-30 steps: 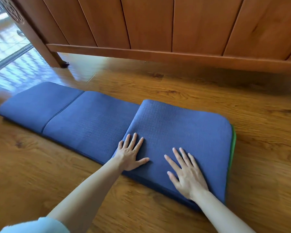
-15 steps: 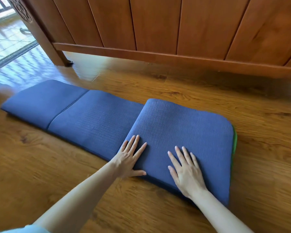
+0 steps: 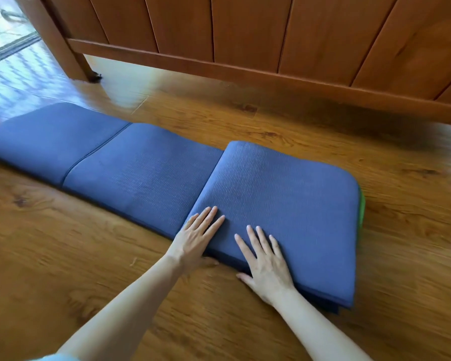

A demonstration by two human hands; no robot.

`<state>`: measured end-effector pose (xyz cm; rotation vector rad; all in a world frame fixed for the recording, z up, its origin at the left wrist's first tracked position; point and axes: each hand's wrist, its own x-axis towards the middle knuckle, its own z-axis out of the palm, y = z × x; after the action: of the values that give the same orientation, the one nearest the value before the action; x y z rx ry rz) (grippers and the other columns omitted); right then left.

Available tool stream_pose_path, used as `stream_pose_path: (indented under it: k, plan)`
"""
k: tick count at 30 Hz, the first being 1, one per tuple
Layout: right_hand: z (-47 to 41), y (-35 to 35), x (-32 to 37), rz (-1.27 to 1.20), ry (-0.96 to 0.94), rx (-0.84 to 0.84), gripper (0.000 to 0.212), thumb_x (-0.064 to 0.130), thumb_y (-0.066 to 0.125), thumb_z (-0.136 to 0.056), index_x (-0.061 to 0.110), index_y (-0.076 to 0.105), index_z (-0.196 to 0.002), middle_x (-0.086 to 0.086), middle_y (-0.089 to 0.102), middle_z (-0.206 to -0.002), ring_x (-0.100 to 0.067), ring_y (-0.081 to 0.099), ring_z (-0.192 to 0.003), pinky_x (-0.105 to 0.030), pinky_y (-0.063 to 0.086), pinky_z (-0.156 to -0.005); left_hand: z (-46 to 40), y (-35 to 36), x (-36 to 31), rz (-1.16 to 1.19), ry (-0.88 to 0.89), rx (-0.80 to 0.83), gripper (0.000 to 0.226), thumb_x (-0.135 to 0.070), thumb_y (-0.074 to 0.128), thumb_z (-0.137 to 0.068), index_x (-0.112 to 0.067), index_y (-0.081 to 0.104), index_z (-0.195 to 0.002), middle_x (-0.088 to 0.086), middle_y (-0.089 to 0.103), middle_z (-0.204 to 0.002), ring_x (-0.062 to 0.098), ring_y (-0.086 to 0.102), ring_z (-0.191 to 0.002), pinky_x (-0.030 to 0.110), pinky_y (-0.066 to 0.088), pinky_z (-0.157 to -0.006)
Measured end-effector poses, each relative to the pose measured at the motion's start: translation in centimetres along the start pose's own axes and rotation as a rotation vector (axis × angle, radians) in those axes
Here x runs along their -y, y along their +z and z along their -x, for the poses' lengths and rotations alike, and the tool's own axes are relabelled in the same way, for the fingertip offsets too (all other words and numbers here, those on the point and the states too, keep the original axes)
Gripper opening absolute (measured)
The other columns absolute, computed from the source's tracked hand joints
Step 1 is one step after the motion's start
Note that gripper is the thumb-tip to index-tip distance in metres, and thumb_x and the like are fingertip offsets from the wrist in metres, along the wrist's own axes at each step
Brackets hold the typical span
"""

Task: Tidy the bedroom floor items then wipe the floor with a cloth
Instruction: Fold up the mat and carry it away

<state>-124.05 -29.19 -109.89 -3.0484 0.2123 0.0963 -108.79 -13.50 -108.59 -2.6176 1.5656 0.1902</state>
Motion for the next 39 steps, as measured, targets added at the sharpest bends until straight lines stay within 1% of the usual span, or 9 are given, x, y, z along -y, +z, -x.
stream_pose_path:
  k: [7, 11, 14, 16, 19, 23, 28, 35, 39]
  plan:
    - [-1.1, 0.4, 1.3, 0.101, 0.047, 0.078, 0.103, 0.029, 0.087, -0.057, -0.001, 0.031, -0.139, -0.031, 0.045, -0.134, -0.050, 0.045, -0.121, -0.064, 0.040, -0.090, -0.8, 0.1, 0.0, -0.193, 0.067, -0.011, 0.116, -0.072, 0.074, -0.046, -0.001, 0.044, -0.133, 0.024, 0.051, -0.133, 0.036, 0.052, -0.121, 0.045, 0.046, -0.094]
    - [-1.5, -1.3, 3.3, 0.183, 0.103, 0.063, 0.096, 0.009, 0.071, -0.078, -0.001, 0.004, -0.147, -0.036, 0.010, -0.148, -0.054, 0.014, -0.135, -0.065, 0.020, -0.105, -0.9, -0.6, -0.1, -0.268, 0.111, -0.049, 0.111, -0.065, 0.080, -0.044, -0.003, 0.050, -0.131, 0.030, 0.051, -0.129, 0.040, 0.053, -0.118, 0.046, 0.047, -0.093]
    - [-2.2, -2.6, 3.2, 0.068, 0.209, -0.047, 0.090, 0.010, 0.086, -0.054, 0.006, 0.047, -0.135, -0.028, 0.047, -0.135, -0.046, 0.045, -0.124, -0.059, 0.038, -0.097, -0.8, -1.4, -0.7, -0.227, 0.059, -0.110, 0.106, -0.041, 0.088, -0.040, -0.005, 0.048, -0.131, 0.028, 0.051, -0.131, 0.039, 0.052, -0.120, 0.045, 0.043, -0.098]
    - [-2.4, -2.6, 2.2, 0.008, 0.193, -0.170, 0.080, 0.007, 0.085, -0.052, 0.009, 0.057, -0.127, -0.023, 0.057, -0.126, -0.041, 0.054, -0.116, -0.054, 0.046, -0.092, -0.9, -2.1, -0.6, -0.149, 0.000, -0.188, 0.105, -0.022, 0.085, -0.039, -0.007, 0.039, -0.132, 0.026, 0.048, -0.134, 0.037, 0.048, -0.124, 0.041, 0.035, -0.106]
    - [-2.4, -4.1, 0.8, -0.032, 0.140, -0.340, 0.079, 0.011, 0.087, -0.052, 0.009, 0.059, -0.126, -0.019, 0.062, -0.121, -0.035, 0.060, -0.111, -0.046, 0.050, -0.088, -1.1, -3.8, 0.5, -0.037, -0.094, -0.272, 0.104, -0.017, 0.083, -0.039, -0.008, 0.037, -0.132, 0.022, 0.045, -0.139, 0.035, 0.045, -0.128, 0.038, 0.024, -0.108]
    - [-2.7, -6.7, -0.6, -0.066, 0.118, -0.491, 0.072, 0.007, 0.090, -0.048, 0.004, 0.065, -0.116, -0.016, 0.069, -0.109, -0.030, 0.067, -0.099, -0.040, 0.055, -0.079, -1.7, -7.4, 1.2, 0.044, -0.215, -0.313, 0.103, -0.010, 0.083, -0.044, -0.008, 0.038, -0.137, 0.018, 0.048, -0.138, 0.035, 0.048, -0.124, 0.043, 0.041, -0.102]
    - [-2.8, -11.0, -2.4, -0.178, 0.172, -0.692, 0.068, -0.007, 0.084, -0.045, 0.003, 0.068, -0.110, -0.015, 0.071, -0.102, -0.029, 0.069, -0.092, -0.041, 0.056, -0.073, -4.0, -15.1, -1.6, -0.051, -0.331, -0.213, 0.100, -0.015, 0.064, -0.080, -0.018, -0.008, -0.149, 0.021, 0.012, -0.153, 0.029, 0.037, -0.125, 0.033, 0.046, -0.084]
    - [1.6, -16.4, -6.0, -0.378, 0.310, -0.887, 0.062, -0.012, 0.076, -0.061, 0.006, 0.063, -0.119, -0.013, 0.067, -0.114, -0.026, 0.064, -0.106, -0.040, 0.055, -0.082, -6.2, -23.5, -8.6, -0.113, -0.320, -0.279, 0.101, -0.013, 0.060, -0.084, -0.021, -0.019, -0.146, 0.032, 0.017, -0.148, 0.029, 0.051, -0.107, 0.027, 0.042, -0.070]
    - [5.1, -18.6, -8.1, -0.396, 0.373, -0.995, 0.055, -0.011, 0.074, -0.069, 0.003, 0.061, -0.121, -0.011, 0.066, -0.116, -0.024, 0.063, -0.108, -0.031, 0.047, -0.090, -7.5, -26.4, -12.7, -0.173, -0.230, -0.334, 0.088, -0.014, 0.054, -0.089, -0.015, -0.010, -0.149, 0.026, 0.040, -0.133, 0.020, 0.052, -0.085, 0.021, 0.029, -0.053]
